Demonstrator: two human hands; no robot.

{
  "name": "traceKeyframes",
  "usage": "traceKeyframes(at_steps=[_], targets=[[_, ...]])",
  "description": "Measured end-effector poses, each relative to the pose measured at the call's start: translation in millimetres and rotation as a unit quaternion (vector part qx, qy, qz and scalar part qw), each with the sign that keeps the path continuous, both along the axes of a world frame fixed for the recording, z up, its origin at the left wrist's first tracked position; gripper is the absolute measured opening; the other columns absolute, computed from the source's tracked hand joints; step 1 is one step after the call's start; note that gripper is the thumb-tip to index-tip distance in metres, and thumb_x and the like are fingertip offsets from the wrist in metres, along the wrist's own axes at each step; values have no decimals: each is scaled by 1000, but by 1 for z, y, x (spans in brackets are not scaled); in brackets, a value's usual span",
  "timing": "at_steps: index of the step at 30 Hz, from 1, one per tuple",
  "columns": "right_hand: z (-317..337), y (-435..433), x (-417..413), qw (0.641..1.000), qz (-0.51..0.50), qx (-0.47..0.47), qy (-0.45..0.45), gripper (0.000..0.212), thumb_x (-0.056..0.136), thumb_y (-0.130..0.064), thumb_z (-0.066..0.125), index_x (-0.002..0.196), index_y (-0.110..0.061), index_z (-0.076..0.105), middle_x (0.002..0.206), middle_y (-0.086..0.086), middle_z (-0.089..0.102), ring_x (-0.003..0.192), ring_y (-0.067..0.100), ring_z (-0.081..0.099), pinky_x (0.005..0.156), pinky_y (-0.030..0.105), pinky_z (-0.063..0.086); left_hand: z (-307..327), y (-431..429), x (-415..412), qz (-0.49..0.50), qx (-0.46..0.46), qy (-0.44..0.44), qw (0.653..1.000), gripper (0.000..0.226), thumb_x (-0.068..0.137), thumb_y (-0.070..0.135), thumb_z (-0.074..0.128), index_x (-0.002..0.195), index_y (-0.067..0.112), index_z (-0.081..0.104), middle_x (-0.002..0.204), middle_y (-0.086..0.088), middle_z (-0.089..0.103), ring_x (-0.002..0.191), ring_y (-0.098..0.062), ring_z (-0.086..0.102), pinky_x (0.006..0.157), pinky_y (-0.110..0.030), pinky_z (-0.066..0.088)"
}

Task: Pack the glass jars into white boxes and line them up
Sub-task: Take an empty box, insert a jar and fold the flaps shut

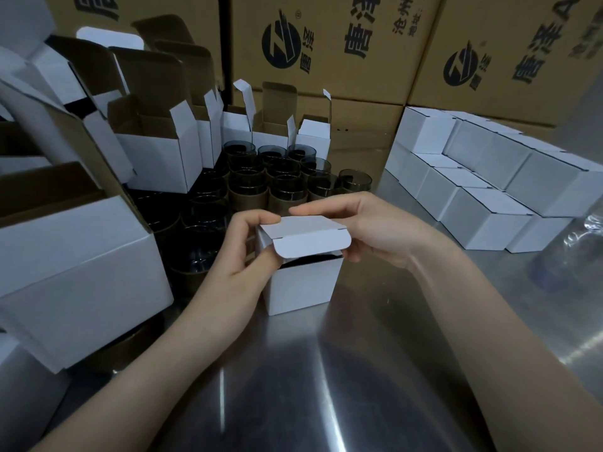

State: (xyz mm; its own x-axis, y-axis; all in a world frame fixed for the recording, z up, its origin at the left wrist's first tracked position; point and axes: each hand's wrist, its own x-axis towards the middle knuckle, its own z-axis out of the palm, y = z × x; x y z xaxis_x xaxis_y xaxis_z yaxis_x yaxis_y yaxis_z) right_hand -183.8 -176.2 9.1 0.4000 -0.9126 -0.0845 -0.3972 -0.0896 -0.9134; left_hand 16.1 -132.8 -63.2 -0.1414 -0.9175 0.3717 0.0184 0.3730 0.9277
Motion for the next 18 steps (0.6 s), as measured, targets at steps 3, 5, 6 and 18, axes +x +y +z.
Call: traceKeyframes(at_steps=[3,5,6,18], targets=[[4,3,-5,999,37,23,-9,35,98,-8,55,112,-35,72,114,7,70,60,10,55,43,19,45,4,5,-1,-3,-5,-6,1000,24,81,51,58,104,46,55,106,23,66,98,5,64,75,-13,51],[6,4,-9,997,48,51,-20,39,98,-3,51,116,-31,71,121,14,66,63,13,55,47,21,48,6,8,-2,-2,1,-17,1000,16,86,46,56,102,47,54,102,27,64,93,11,61,71,-6,47],[7,4,-9,997,48,63,-23,41,98,-2,47,116,-30,71,124,19,64,64,15,55,48,23,49,7,9,-3,0,9,-19,1000,12,91,41,54,102,46,53,101,27,64,92,12,60,71,-6,46],[6,6,-12,994,88,5,66,59,74,-32,77,130,-36,58,94,10,56,70,15,56,53,28,48,16,18,-1,-4,84,20,996,27,83,56,47,98,40,62,115,15,65,113,-5,59,98,-30,46]])
